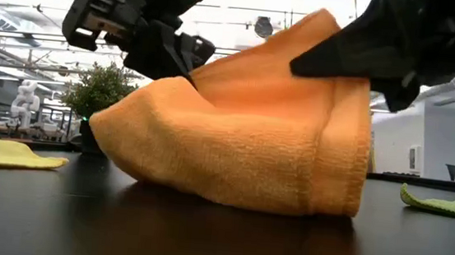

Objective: Fold microfiber towels
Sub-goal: Fold the orange microfiber towel

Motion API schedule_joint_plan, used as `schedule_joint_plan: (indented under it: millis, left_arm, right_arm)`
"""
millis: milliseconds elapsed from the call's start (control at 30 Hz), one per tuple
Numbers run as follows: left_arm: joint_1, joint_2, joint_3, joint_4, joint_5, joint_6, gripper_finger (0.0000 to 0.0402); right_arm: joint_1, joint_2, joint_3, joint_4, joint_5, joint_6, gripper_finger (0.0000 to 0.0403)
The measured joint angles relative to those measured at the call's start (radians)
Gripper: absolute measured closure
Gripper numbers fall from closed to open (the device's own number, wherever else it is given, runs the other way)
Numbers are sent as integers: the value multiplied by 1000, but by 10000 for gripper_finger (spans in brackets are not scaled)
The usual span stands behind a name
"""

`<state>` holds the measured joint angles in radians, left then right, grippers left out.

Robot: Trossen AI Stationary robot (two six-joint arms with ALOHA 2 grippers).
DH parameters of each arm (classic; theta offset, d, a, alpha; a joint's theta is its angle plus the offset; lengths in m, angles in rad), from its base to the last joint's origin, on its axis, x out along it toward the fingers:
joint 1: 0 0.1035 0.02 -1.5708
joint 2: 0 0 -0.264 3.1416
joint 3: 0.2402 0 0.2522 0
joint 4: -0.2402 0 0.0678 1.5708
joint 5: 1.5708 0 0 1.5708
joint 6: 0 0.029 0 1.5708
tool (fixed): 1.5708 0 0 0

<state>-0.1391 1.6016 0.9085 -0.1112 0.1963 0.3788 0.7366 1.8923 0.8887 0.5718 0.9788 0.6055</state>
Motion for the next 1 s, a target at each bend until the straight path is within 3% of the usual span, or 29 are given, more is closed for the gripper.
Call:
schedule_joint_plan:
  millis: [300, 700, 1000]
  left_arm:
    - [60, 2, -1, 10, -60, 18, 396]
    - [108, 133, -4, 57, -137, 0, 345]
    - [41, -2, -1, -14, -228, -83, 272]
  right_arm:
    - [-55, 15, -5, -289, 26, 300, 403]
    - [-77, 18, -79, -308, -11, 395, 403]
    - [-113, 17, -92, -279, -18, 352, 391]
